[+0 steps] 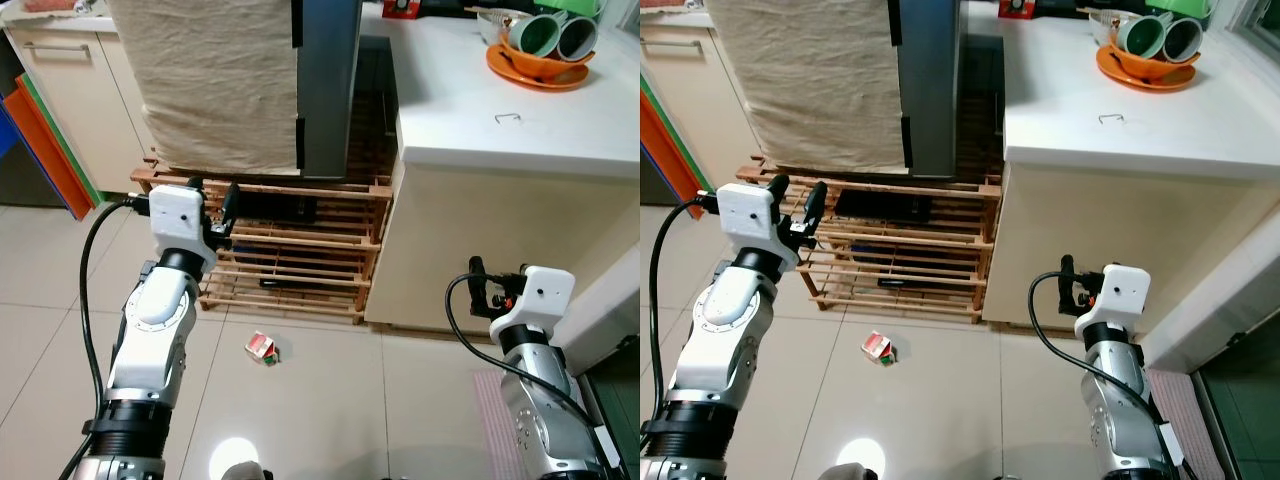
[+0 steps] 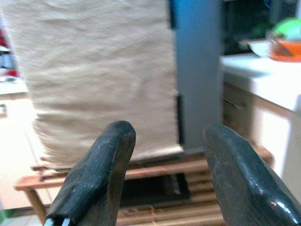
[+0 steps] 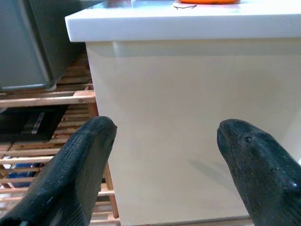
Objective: Restocking fridge
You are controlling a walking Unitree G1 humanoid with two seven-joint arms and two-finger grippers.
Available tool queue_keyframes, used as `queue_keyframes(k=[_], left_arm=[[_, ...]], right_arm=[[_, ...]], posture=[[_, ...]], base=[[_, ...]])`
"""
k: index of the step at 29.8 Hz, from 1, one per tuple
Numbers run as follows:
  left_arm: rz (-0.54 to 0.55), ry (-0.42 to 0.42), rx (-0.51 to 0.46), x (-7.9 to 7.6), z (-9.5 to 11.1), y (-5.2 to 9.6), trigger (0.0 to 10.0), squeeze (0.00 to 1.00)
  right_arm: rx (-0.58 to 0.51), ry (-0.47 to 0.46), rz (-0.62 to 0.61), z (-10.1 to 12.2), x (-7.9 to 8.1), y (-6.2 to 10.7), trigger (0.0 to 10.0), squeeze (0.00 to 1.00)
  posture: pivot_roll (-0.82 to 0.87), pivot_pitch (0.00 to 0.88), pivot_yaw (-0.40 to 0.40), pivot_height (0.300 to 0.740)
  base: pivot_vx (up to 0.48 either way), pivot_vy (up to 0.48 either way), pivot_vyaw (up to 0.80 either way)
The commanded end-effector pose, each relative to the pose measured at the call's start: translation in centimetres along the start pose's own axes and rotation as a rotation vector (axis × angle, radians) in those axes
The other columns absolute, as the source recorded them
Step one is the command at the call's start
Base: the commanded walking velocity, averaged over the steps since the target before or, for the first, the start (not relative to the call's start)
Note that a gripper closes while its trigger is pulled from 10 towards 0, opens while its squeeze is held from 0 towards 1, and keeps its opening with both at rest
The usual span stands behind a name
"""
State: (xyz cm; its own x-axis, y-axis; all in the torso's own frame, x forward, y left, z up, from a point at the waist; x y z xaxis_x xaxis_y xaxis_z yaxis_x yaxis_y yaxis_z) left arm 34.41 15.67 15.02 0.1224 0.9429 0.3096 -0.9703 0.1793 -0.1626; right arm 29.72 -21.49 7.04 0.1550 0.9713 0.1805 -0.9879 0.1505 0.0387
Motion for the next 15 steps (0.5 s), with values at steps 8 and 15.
queue_keyframes(k=[8, 15], left_arm=[[-0.036, 0.036, 0.123, -1.7, -2.6, 0.1, 10.0, 0.00], [-0.013, 0.025, 0.158, -1.4, -3.4, -0.2, 10.0, 0.00]], right_arm=[[-0.037, 0.023, -0.013, 0.9, -0.5, -0.4, 10.0, 0.00], [-0.027, 0.034, -0.002, 0.8, -0.5, -0.4, 10.0, 0.00]], posture=[[0.08, 0.014, 0.008, 0.740], [0.07, 0.006, 0.002, 0.740]], base=[[0.000, 0.211, 0.00], [0.000, 0.468, 0.00]])
Point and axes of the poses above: a point about 5 cm out from each wrist's last joint towards the gripper, its own y axis pointing back from the gripper into the wrist, its own z axis along the axis of the wrist's last joint, x = y × z, the point moved 4 cm from there along -y, pointing out of the wrist towards the gripper, and after that the axes turned 9 degrees about -y, right-handed, at the moved point
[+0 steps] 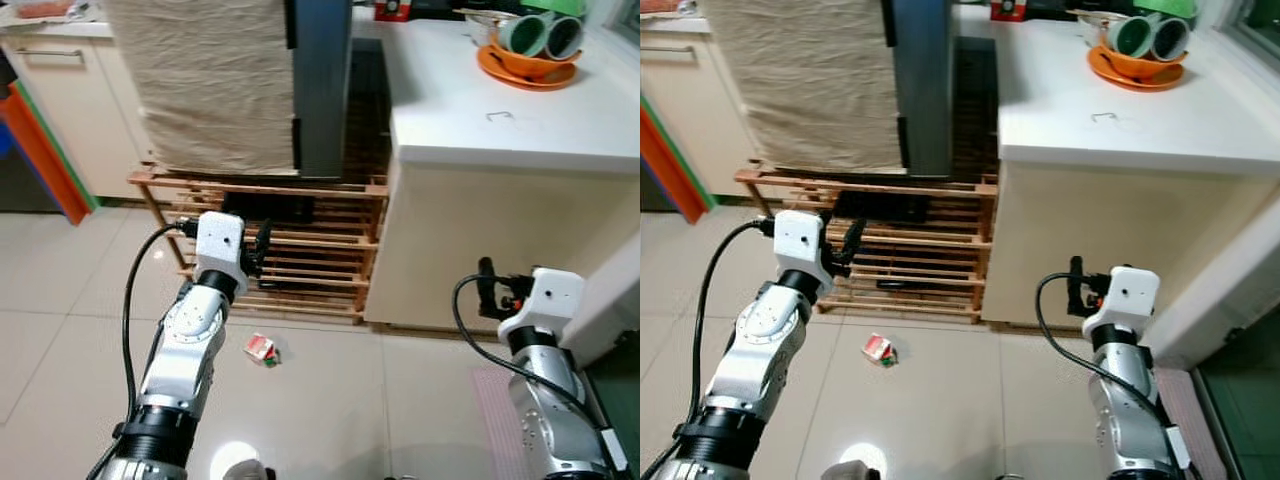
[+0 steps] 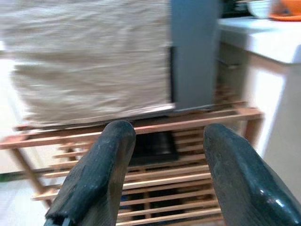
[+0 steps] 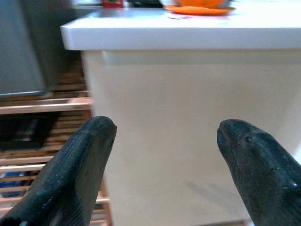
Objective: Restocking fridge
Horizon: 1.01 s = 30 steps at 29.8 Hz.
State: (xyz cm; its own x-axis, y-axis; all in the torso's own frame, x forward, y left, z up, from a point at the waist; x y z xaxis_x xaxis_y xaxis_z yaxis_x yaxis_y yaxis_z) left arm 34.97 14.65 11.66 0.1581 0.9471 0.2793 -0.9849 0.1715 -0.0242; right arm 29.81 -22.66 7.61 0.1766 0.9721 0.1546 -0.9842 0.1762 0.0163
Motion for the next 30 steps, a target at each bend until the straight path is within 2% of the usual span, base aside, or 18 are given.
queue_keyframes(k=[1, 16, 27, 30], left_arm=[[0.021, -0.007, 0.026, 0.5, -0.5, -0.1, 10.0, 0.00], [0.050, -0.021, 0.055, 0.9, -1.3, -0.7, 10.0, 0.00], [0.037, -0.028, 0.089, 0.6, -2.3, -0.8, 10.0, 0.00], [0.047, -0.064, 0.086, 0.8, -2.3, -0.7, 10.0, 0.00]], right_arm=[[0.001, 0.010, 0.023, 0.0, 0.6, -0.1, 10.0, 0.00], [0.024, 0.006, 0.058, -0.8, 1.3, -0.1, 10.0, 0.00], [0.030, 0.003, 0.083, -1.1, 1.9, 0.0, 10.0, 0.00], [0.030, 0.006, 0.090, -1.1, 2.1, 0.1, 10.0, 0.00]], posture=[[0.07, 0.006, 0.002, 0.740], [0.08, 0.000, 0.002, 0.740], [0.07, 0.000, 0.004, 0.740], [0.07, 0.000, 0.005, 0.740]], base=[[0.000, 0.472, 0.00], [0.000, 0.479, 0.00], [0.000, 0.480, 0.00], [0.000, 0.000, 0.00]])
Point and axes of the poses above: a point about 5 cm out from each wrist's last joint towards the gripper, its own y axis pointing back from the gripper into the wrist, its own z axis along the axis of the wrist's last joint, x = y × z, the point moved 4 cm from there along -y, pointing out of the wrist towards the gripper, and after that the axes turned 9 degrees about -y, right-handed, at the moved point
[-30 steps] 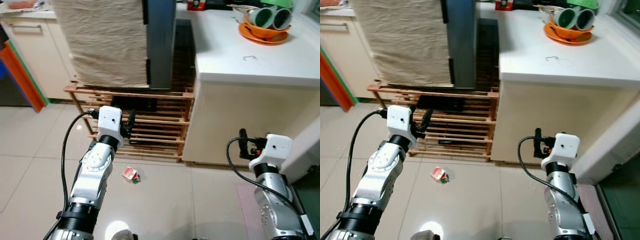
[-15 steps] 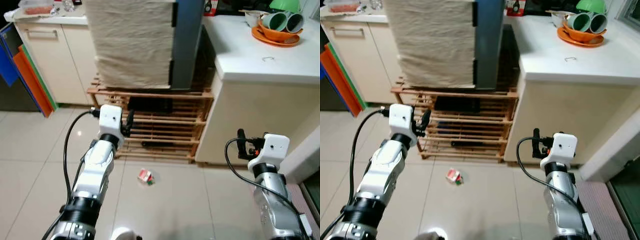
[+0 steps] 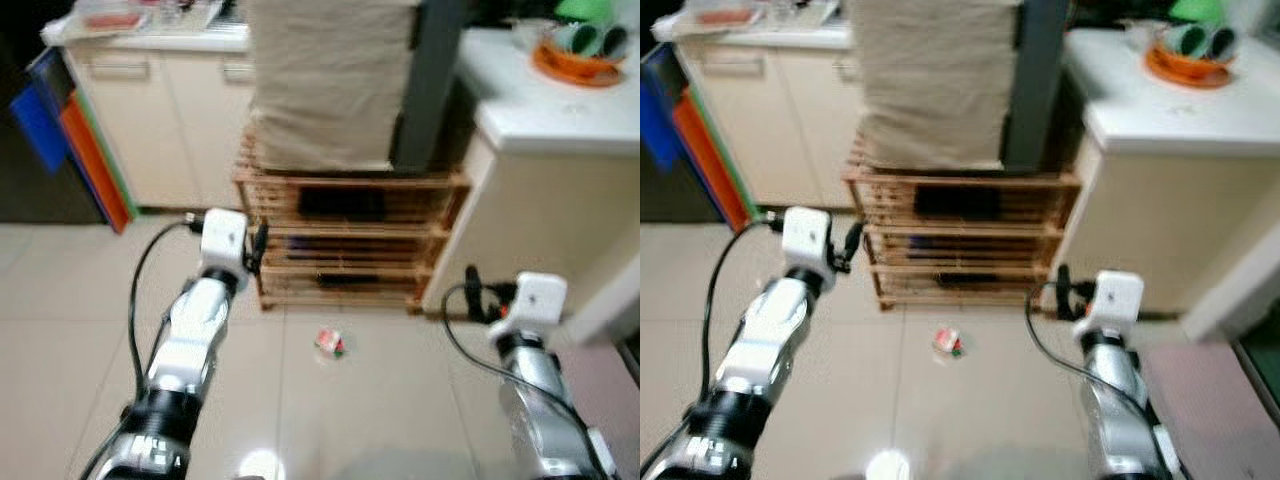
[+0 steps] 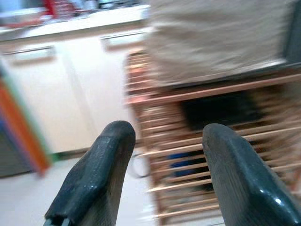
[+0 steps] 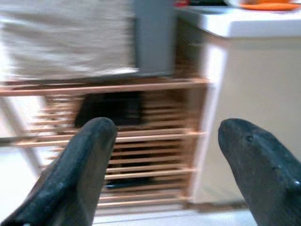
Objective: Restocking fridge
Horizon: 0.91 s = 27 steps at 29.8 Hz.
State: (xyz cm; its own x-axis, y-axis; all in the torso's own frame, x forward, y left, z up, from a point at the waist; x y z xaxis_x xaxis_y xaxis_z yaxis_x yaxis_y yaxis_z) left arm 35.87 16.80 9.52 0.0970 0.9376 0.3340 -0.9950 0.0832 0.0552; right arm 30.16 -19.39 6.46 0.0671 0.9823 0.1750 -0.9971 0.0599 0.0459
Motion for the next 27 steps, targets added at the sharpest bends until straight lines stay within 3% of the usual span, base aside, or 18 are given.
queue_keyframes(k=[1, 9, 14, 17, 27], left_arm=[[-0.013, -0.009, -0.035, -0.8, 0.6, -0.1, 10.0, 0.00], [-0.021, -0.021, -0.041, -1.1, 0.8, -0.1, 10.0, 0.00], [-0.025, -0.020, -0.042, -1.3, 0.7, -0.2, 10.0, 0.00], [-0.030, -0.022, -0.039, -1.5, 0.7, -0.3, 10.0, 0.00], [-0.024, -0.020, -0.039, -1.6, 0.6, 0.0, 10.0, 0.00]], right_arm=[[-0.018, 0.029, -0.011, 0.5, -0.7, 0.0, 10.0, 0.00], [-0.031, 0.065, 0.101, 0.6, 1.8, 0.5, 10.0, 0.00], [-0.025, 0.072, 0.130, 0.3, 2.4, 0.6, 10.0, 0.00], [-0.015, 0.091, 0.199, -0.2, 4.1, 1.1, 10.0, 0.00], [0.000, 0.094, 0.230, -0.5, 4.5, 1.0, 10.0, 0.00]], posture=[[0.07, 0.000, 0.005, 0.740], [0.07, 0.000, 0.004, 0.740], [0.07, 0.000, 0.003, 0.740], [0.08, 0.000, 0.000, 0.740], [0.09, 0.000, -0.010, 0.740]], base=[[0.000, 0.000, 0.00], [0.250, 0.106, 0.00], [0.429, 0.000, 0.00], [0.431, 0.000, 0.00], [0.430, 0.000, 0.00]])
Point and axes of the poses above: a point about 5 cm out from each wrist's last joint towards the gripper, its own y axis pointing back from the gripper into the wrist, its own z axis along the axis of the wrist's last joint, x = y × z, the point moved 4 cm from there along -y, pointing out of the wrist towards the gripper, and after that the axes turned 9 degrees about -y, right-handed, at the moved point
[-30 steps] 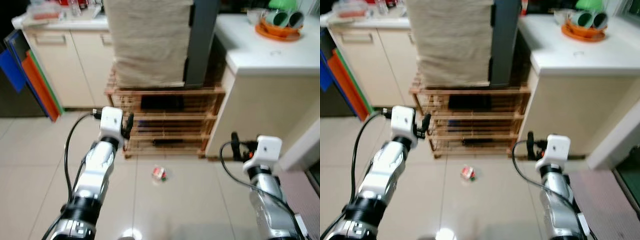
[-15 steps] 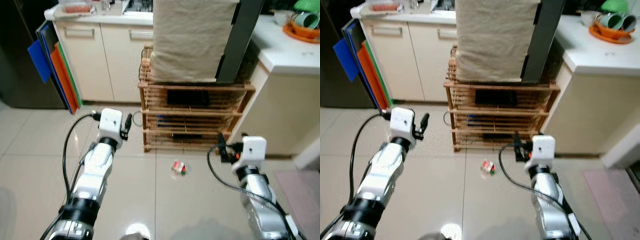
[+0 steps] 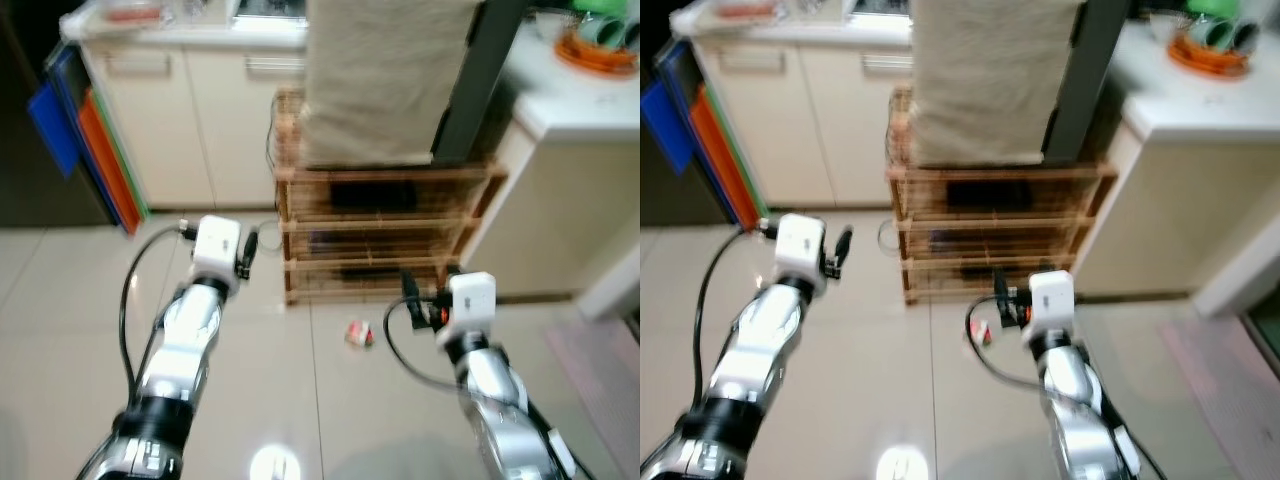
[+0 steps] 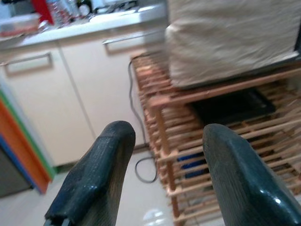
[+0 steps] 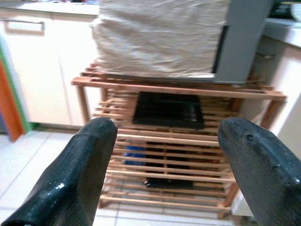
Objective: Restocking fridge
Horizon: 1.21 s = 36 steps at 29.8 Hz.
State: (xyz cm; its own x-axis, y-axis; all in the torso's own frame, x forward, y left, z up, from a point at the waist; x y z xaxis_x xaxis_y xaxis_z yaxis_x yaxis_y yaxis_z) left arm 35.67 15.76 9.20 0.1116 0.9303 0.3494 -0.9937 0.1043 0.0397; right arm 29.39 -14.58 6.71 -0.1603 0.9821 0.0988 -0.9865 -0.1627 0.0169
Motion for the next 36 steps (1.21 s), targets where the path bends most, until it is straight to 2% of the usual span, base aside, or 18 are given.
queue_keyframes(k=[1, 4, 12, 21, 25, 27, 31, 36], left_arm=[[-0.008, -0.003, -0.018, -0.5, 0.6, -0.2, 10.0, 0.00], [-0.004, -0.004, -0.020, -0.5, 0.6, -0.2, 10.0, 0.00], [0.006, 0.009, -0.025, -0.3, 0.7, -0.2, 10.0, 0.00], [0.014, 0.028, -0.047, -0.4, 1.1, -0.3, 10.0, 0.00], [-0.006, 0.070, -0.088, -0.5, 1.8, -0.1, 10.0, 0.00], [-0.022, 0.089, -0.106, -0.6, 2.1, 0.1, 10.0, 0.00], [-0.029, 0.101, -0.111, -0.7, 2.2, 0.1, 10.0, 0.00], [-0.028, 0.063, -0.109, -0.8, 2.1, 0.2, 10.0, 0.00]], right_arm=[[0.001, 0.012, 0.013, 0.1, 0.0, 0.0, 10.0, 0.00], [0.002, 0.018, 0.025, 0.1, 0.3, -0.2, 10.0, 0.00], [0.015, 0.003, 0.028, 0.0, -0.3, -0.2, 10.0, 0.00], [-0.015, -0.065, -0.124, 0.4, -2.8, 0.1, 10.0, 0.00], [-0.047, -0.103, -0.196, 1.2, -4.2, -0.1, 10.0, 0.00], [-0.081, -0.114, -0.219, 2.4, -4.7, -0.6, 10.0, 0.00], [-0.133, -0.110, -0.212, 4.3, -4.7, -1.6, 10.0, 0.00], [-0.135, -0.101, -0.198, 4.6, -4.4, -2.1, 10.0, 0.00]], posture=[[0.10, 0.000, -0.011, 0.740], [0.10, 0.000, -0.012, 0.740], [0.10, 0.000, -0.012, 0.740], [0.09, 0.000, -0.010, 0.740], [0.09, 0.000, -0.005, 0.740], [0.09, 0.000, -0.002, 0.740], [0.09, 0.000, -0.004, 0.740], [0.10, 0.000, -0.010, 0.740]], base=[[0.431, 0.000, 0.00], [0.431, 0.000, 0.00], [0.430, 0.000, 0.00], [0.430, 0.000, 0.00], [0.428, 0.000, 0.00], [0.428, 0.000, 0.00], [0.426, 0.000, 0.00], [0.228, 0.125, 0.00]])
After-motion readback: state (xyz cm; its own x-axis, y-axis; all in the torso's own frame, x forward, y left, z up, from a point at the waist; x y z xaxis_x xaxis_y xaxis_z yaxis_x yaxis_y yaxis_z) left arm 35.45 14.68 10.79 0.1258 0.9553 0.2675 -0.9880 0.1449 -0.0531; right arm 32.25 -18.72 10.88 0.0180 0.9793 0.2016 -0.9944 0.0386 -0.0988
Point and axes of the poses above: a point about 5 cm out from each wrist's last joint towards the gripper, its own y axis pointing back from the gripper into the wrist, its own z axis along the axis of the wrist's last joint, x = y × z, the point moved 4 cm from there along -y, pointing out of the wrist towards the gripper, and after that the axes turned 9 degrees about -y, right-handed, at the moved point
